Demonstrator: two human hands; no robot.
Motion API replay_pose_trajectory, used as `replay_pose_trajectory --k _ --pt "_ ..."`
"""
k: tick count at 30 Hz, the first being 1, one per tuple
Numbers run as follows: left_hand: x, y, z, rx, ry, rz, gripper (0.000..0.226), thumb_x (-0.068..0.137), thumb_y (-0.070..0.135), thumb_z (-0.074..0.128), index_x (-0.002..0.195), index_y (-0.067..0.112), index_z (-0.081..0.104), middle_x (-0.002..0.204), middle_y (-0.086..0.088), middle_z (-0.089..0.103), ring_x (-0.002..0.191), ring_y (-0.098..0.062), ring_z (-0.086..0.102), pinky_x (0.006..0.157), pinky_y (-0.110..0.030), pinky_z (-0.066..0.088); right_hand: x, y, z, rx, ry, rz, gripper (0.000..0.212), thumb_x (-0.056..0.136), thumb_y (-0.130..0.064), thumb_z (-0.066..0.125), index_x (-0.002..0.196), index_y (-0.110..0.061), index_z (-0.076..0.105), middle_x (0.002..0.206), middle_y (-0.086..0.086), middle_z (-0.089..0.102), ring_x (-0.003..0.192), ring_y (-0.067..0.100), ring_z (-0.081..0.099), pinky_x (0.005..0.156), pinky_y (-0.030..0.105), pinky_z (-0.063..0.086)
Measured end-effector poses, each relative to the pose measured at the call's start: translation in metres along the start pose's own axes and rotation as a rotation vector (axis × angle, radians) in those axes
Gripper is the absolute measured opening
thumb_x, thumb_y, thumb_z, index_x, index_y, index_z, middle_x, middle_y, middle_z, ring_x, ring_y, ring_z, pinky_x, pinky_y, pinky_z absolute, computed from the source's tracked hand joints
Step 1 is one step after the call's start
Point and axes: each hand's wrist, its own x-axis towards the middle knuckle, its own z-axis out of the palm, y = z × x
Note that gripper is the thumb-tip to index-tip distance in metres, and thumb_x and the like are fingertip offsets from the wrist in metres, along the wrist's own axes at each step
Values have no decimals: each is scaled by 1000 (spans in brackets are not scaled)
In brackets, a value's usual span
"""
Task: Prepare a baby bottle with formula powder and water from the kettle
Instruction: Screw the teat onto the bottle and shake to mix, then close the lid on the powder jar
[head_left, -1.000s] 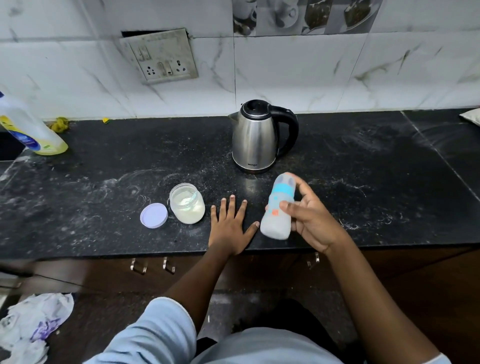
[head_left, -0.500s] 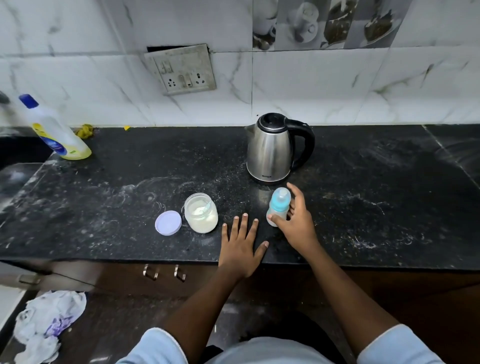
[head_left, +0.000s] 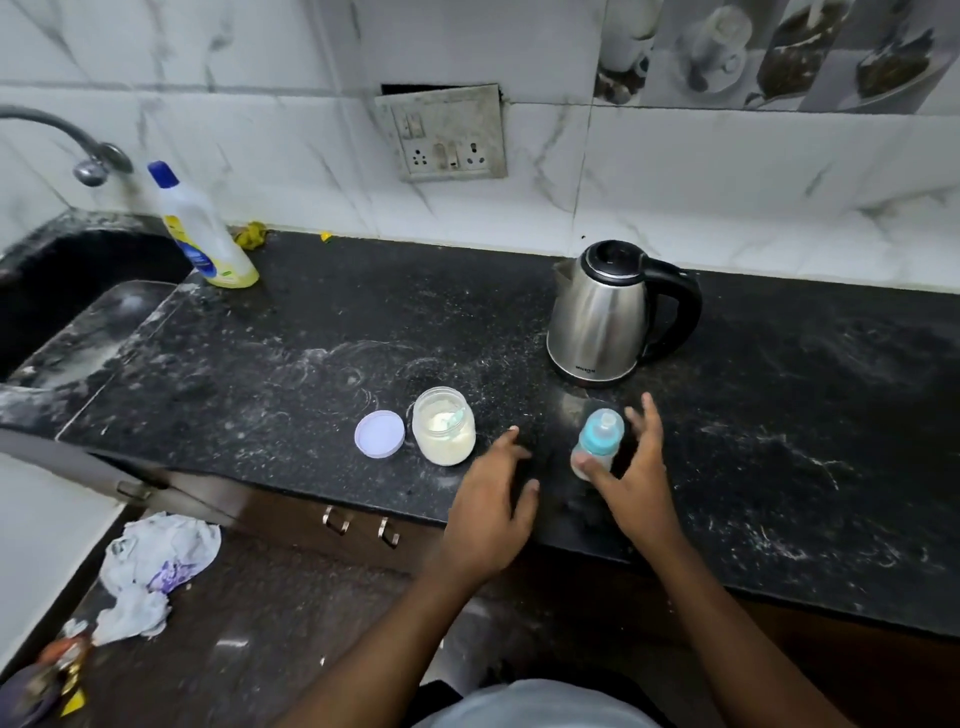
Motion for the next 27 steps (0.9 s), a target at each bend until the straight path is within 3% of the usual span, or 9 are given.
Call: replay_pose_trajectory --k 3,7,12,14,16,18,21,23,27 --pt "0 3 -34 -40 320 -80 33 94 19 57 126 20 51 132 -3 59 124 -23 58 106 -35 47 -1 -20 -11 -55 171 -196 86 93 -49 65 161 -48 12 164 4 34 153 24 30 122 57 29" --pt "12 -23 -76 60 531 -308 48 79 0 54 127 0 53 125 -6 53 118 -32 56 103 -32 42 8 -50 -21 -146 278 -457 78 95 -35 65 158 -17 23 158 20 40 147 42 33 115 70 28" --pt "30 -71 -105 134 361 -756 83 85 10 73 158 11 35 159 -16 44 145 -45 42 117 -61 32 9 -79 -19 -144 236 -595 65 93 -28 65 148 -9 36 142 20 57 137 25 43 111 61 35" --pt "34 -84 -108 171 226 -764 105 85 28 82 168 23 17 165 -12 42 149 -45 40 119 -66 26 6 -86 -15 -99 195 -608 56 95 -27 64 145 -13 44 137 6 62 132 10 43 107 51 39" --pt "38 -94 -110 204 124 -724 120 83 42 86 170 35 2 164 -9 45 148 -43 41 120 -67 22 3 -90 -8 -54 112 -630 43 98 -22 59 141 -20 52 135 -17 59 124 7 48 102 42 45" --pt "42 -105 -110 241 73 -692 123 84 49 83 169 40 -5 162 -8 49 147 -42 43 121 -68 19 3 -92 3 -79 49 -666 33 101 -11 52 132 -16 63 129 -23 60 119 9 50 98 41 47" --pt "45 -117 -112 216 92 -658 119 86 47 81 168 40 -4 151 -9 59 142 -39 51 121 -65 19 1 -95 22 -157 14 -676 33 98 1 48 119 -8 73 113 -4 70 111 16 52 99 37 45" --pt "49 -117 -117 167 157 -638 119 83 44 84 168 38 1 144 -11 64 137 -39 56 121 -62 22 0 -103 36 -118 -4 -626 31 99 -2 51 119 -11 73 111 -7 71 109 13 57 97 31 47" --pt "63 -84 -141 -266 479 -545 107 80 42 80 164 34 15 117 -4 73 112 -26 73 108 -52 52 4 -121 63 107 -197 -347 35 101 -13 62 134 -26 64 122 -6 70 110 13 68 93 39 57"
